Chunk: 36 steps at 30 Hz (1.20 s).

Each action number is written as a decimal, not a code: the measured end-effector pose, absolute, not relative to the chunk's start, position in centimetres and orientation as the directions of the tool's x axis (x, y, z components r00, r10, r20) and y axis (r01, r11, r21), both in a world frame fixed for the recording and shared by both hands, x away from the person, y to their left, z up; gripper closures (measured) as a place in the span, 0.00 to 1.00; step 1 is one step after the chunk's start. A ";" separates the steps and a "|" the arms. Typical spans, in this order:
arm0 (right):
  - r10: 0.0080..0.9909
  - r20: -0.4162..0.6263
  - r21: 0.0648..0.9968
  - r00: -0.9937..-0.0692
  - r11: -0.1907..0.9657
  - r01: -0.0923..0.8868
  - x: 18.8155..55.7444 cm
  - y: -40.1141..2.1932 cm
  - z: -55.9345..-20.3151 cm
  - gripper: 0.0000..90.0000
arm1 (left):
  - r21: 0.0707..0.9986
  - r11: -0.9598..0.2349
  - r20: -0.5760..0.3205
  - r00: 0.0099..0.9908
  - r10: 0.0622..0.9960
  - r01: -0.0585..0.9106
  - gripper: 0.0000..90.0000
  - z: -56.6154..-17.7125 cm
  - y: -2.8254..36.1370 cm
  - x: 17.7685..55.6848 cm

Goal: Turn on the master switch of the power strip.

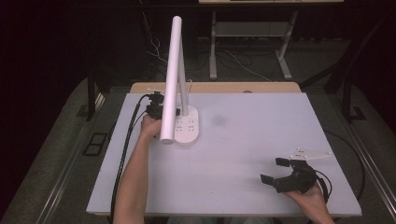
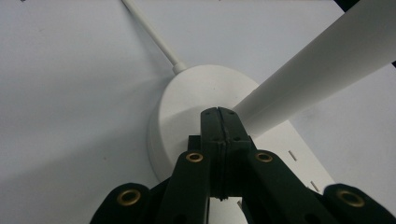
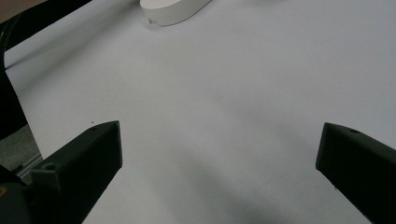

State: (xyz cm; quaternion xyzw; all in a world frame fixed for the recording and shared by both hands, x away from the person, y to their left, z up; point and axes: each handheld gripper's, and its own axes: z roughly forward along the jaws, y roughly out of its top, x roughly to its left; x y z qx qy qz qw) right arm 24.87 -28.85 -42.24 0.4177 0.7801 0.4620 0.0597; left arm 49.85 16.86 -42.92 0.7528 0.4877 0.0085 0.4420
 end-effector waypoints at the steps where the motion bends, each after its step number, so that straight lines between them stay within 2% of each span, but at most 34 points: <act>1: 0.707 0.292 0.771 -0.645 0.225 0.596 24.9 -28.8 -42.2 0.00 | 0.674 -0.130 -0.415 0.519 0.747 0.727 1.00 -42.9 16.9 49.9; 10: 0.704 0.287 0.766 -0.649 0.239 0.597 25.0 -28.6 -42.3 0.00 | 0.672 -0.171 -0.364 0.523 0.771 0.720 1.00 -42.7 16.7 49.7; 14: 0.702 0.282 0.766 -0.654 0.245 0.594 24.9 -28.6 -42.3 0.00 | 0.675 -0.208 -0.313 0.530 0.788 0.708 1.00 -42.4 16.2 49.5; 18: 0.702 0.282 0.765 -0.655 0.248 0.595 25.0 -28.5 -42.4 0.00 | 0.661 -0.159 -0.356 0.492 0.794 0.734 1.00 -42.6 16.2 49.6; 24: 0.701 0.287 0.765 -0.654 0.243 0.596 25.0 -28.6 -42.3 0.00 | 0.658 -0.205 -0.305 0.505 0.807 0.725 1.00 -42.4 15.7 49.5; 36: 0.704 0.284 0.768 -0.651 0.239 0.594 24.9 -28.6 -42.3 0.00 | 0.647 -0.155 -0.353 0.474 0.807 0.747 1.00 -42.5 16.0 49.6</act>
